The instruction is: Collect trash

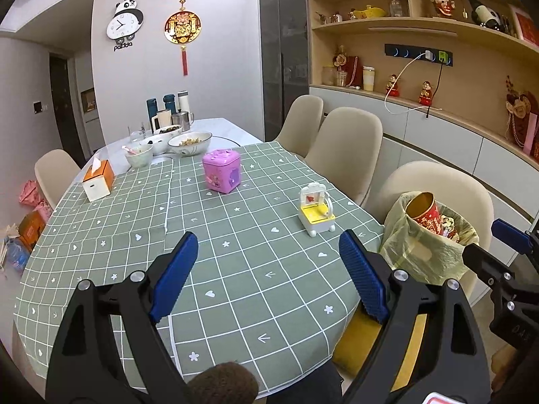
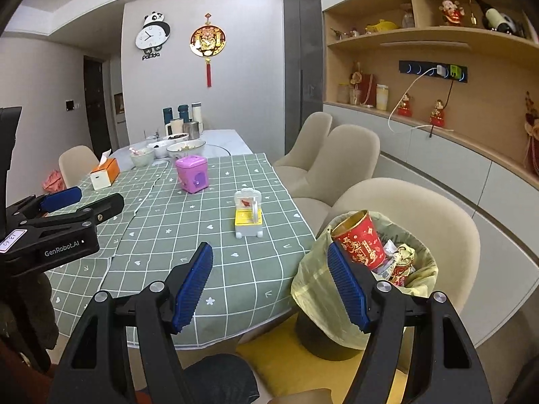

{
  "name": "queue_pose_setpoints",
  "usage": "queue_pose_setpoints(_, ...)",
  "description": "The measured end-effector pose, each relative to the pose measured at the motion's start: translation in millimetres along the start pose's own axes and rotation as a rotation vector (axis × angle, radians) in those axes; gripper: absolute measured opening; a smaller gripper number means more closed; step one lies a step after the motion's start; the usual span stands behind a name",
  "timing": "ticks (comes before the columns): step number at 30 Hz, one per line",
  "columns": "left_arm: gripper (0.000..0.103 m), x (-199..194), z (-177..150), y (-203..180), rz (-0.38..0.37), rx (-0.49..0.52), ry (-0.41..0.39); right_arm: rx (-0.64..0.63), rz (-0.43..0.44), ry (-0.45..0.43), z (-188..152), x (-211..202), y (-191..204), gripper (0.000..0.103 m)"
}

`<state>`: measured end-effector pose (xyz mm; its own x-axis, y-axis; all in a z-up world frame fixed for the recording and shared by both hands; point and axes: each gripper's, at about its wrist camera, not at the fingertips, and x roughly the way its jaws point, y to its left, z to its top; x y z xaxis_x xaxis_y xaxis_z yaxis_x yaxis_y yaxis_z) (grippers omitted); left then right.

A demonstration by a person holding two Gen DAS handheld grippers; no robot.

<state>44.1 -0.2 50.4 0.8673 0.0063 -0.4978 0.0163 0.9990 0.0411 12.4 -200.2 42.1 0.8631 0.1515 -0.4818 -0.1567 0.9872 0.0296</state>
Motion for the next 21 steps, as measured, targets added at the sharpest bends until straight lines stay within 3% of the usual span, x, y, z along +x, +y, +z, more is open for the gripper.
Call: queue_pose_setpoints(21,0.081,2.9,-0.1,-5.1,-0.012,0.016,-0.001,0.032,-0.004,0.006,1.2,4.4,-9.7,0.067)
